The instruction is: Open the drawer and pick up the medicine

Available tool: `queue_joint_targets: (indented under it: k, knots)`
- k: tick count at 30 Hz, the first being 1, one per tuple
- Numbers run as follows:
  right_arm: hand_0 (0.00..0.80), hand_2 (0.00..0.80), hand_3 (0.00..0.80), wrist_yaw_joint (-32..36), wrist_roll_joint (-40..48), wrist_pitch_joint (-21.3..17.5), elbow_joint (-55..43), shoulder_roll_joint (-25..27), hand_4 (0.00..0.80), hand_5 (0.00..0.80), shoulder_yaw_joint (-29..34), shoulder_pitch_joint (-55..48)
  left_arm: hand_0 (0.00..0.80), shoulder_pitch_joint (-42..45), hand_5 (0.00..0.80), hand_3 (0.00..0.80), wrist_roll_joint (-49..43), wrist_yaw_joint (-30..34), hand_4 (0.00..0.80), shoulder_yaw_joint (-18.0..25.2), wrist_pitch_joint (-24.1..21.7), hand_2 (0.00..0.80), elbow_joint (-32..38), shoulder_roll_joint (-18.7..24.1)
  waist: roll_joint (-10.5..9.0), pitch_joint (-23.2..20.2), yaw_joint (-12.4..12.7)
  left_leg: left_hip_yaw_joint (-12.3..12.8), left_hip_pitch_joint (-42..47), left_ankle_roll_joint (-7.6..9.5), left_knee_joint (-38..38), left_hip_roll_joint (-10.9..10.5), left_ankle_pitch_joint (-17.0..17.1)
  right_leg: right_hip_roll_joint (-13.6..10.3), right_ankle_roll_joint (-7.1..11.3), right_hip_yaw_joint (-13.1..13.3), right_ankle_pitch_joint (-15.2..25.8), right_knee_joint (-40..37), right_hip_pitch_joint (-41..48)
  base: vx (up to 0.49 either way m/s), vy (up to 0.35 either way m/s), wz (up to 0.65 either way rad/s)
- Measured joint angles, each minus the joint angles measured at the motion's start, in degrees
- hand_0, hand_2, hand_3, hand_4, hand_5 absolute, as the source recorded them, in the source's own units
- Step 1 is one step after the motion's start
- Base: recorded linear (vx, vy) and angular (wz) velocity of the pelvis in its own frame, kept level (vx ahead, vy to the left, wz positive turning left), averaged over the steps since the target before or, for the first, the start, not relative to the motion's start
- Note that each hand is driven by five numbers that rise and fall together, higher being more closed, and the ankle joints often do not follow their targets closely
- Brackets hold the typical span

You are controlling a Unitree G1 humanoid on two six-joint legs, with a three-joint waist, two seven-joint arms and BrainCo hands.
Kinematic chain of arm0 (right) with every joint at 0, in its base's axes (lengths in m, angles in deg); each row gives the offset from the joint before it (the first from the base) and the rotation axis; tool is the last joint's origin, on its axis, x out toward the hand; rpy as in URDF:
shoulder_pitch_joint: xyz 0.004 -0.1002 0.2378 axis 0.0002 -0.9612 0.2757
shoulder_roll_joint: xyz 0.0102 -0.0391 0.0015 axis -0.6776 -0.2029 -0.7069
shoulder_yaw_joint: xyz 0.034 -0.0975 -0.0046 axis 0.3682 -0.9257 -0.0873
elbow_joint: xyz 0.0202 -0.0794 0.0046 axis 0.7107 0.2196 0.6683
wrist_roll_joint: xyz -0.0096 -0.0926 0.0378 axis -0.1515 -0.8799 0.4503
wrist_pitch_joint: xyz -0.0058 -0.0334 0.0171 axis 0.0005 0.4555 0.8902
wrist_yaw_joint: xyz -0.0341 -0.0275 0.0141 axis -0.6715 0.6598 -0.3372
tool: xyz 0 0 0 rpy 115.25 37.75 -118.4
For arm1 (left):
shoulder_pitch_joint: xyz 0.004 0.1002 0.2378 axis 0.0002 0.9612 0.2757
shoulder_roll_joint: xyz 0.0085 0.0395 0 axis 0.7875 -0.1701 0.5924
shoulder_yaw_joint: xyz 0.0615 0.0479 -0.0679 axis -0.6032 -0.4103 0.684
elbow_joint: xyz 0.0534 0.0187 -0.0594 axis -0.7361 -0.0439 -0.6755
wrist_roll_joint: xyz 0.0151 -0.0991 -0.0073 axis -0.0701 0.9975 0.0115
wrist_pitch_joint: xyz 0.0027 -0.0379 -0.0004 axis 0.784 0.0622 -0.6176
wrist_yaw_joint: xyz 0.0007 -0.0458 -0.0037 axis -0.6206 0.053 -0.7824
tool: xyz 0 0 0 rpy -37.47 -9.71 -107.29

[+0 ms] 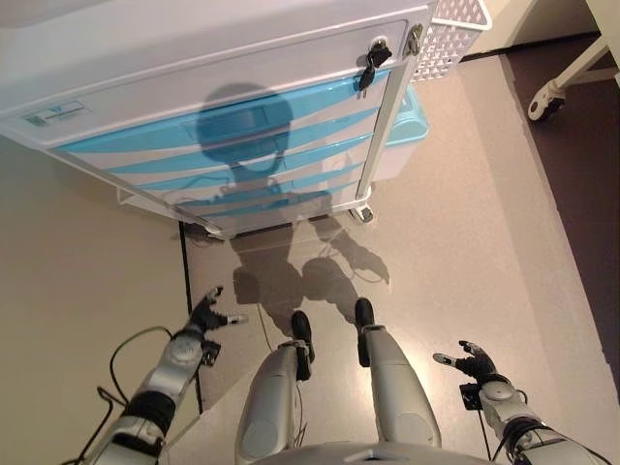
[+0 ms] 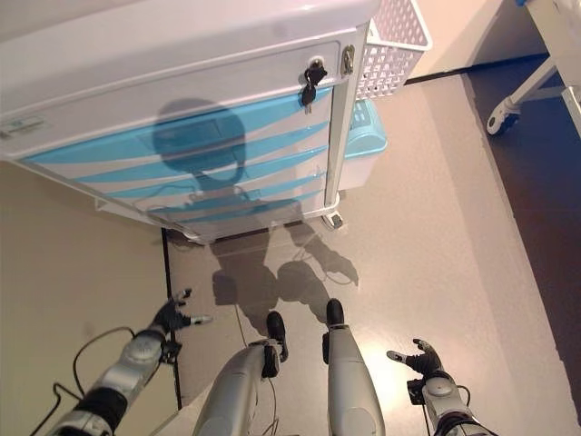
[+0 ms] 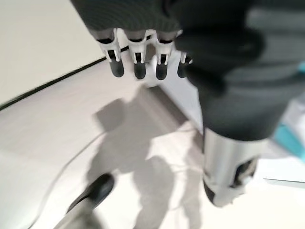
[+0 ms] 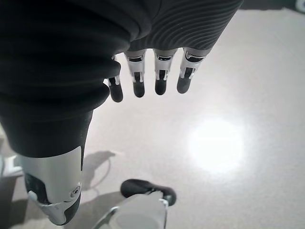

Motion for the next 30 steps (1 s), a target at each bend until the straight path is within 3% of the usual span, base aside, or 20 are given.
queue_joint_targets:
  k: [5, 10, 11, 12, 15, 19, 30]
  knots:
    - [0.000, 0.000, 0.000, -0.1, -1.1, 0.0, 0.1, -0.2, 0.000, 0.000, 0.0, -0.1, 0.000, -0.3, 0.000, 0.000, 0.7, -0.7, 0.000, 3.9, -0.1, 0.000, -11.3, -4.9, 0.09, -0.5, 0.2, -2.1, 4.1, -0.38, -2.9, -0.4, 1.2, -0.3, -0.23, -2.2, -0.2, -2.0, 4.6, 0.025, -0.038, 0.20]
    - [0.000, 0.000, 0.000, 0.1, -0.6, 0.0, 0.6, -0.9, 0.000, 0.000, -0.1, -1.4, 0.000, 1.1, 0.000, 0.000, 0.7, -2.8, 0.000, 5.0, -0.6, 0.000, -14.1, -6.1, -0.71, -3.9, 1.2, -3.9, 9.3, -1.04, -8.4, -0.5, 3.3, -0.6, -0.44, -4.2, -0.3, -5.2, 9.5, 0.048, -0.049, 0.16]
    - [0.000, 0.000, 0.000, 0.5, -0.1, 0.0, 0.9, -1.2, 0.000, 0.000, -0.1, -1.6, 0.000, 1.4, 0.000, 0.000, 0.9, -2.9, 0.000, 5.8, -0.8, 0.000, -14.2, -6.5, -0.82, -4.2, 1.3, -4.6, 10.3, -1.09, -9.3, -0.5, 3.7, -0.6, -0.51, -4.9, -0.2, -6.1, 10.8, 0.091, -0.082, 0.30]
    - [0.000, 0.000, 0.000, 1.4, 1.1, 0.0, 1.2, -2.2, 0.000, 0.000, -0.1, -2.0, 0.000, 2.3, 0.000, 0.000, 3.3, -2.7, 0.000, 9.3, -1.4, 0.000, -14.8, -7.8, -1.43, -4.9, 1.4, -5.2, 13.1, -1.10, -12.0, -0.4, 4.6, -0.3, -0.69, -5.7, 0.1, -8.1, 13.4, 0.123, -0.060, 0.32]
    - [0.000, 0.000, 0.000, 2.8, 2.3, 0.0, 2.3, -4.8, 0.000, 0.000, -0.1, -4.5, 0.000, 4.4, 0.000, 0.000, 7.2, -1.5, 0.000, 11.2, -2.0, 0.000, -17.4, -8.6, -3.14, -8.8, 1.4, -6.1, 17.3, -2.01, -16.0, 0.4, 5.7, 0.5, -1.17, -7.1, 0.7, -12.4, 18.2, 0.077, -0.029, 0.15]
    - [0.000, 0.000, 0.000, 3.9, 2.9, 0.0, 2.5, -6.0, 0.000, 0.000, -0.2, -6.4, 0.000, 6.2, 0.000, 0.000, 8.3, -0.1, 0.000, 11.1, -2.0, 0.000, -19.4, -9.1, -4.51, -12.1, 1.7, -6.4, 20.5, -2.29, -18.5, 0.9, 6.1, 1.2, -1.40, -7.9, 1.3, -16.2, 22.1, 0.094, -0.022, 0.04]
    - [0.000, 0.000, 0.000, 5.6, -0.8, 0.8, 4.7, -6.4, 0.000, 0.000, -2.4, -8.9, 0.000, 7.3, 0.000, 0.000, 1.1, 0.7, 0.000, 7.1, -2.0, 0.000, -21.2, -10.2, -2.73, -17.4, 2.7, -6.3, 27.8, -2.28, -23.1, 1.2, 6.3, 2.1, -0.89, -8.3, 4.4, -26.3, 32.1, 0.037, -0.010, 0.01]
